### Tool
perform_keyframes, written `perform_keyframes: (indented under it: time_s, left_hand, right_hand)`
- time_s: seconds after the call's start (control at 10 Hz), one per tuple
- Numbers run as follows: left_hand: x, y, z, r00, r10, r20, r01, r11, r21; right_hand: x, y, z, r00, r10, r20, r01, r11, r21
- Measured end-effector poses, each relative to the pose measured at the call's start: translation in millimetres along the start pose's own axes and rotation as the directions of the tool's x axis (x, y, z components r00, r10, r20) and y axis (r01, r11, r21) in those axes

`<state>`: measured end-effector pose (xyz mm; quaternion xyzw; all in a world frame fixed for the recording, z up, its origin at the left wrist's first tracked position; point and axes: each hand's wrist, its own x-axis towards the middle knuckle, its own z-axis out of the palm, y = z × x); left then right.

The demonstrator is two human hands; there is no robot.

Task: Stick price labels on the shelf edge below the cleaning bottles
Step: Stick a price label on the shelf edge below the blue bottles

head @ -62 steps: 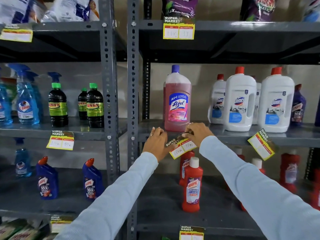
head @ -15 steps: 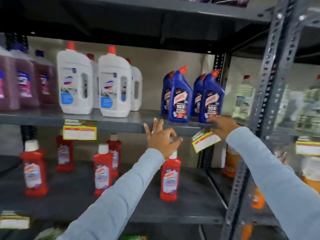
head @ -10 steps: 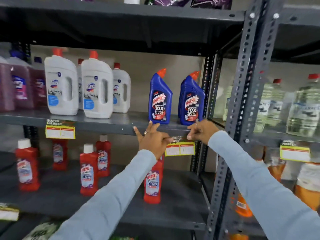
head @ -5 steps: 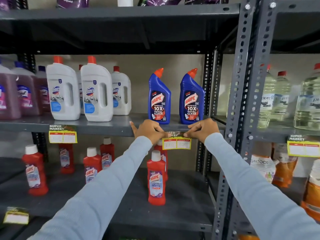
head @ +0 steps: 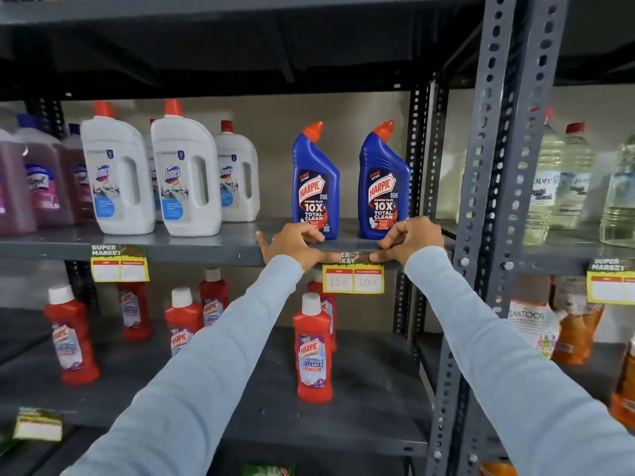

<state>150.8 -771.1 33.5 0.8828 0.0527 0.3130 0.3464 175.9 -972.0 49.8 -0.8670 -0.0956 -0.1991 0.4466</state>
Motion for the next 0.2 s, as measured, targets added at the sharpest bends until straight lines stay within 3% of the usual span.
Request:
perform_keyframes:
  time_s: [0.2]
  left_hand:
    - [5, 6, -14, 0.988, -0.013, 0.153, 0.022, 0.998, -0.058]
  right_hand:
    - [-7, -3, -2, 1.0, -0.017, -0.004, 0.018, 0.998, 0.066]
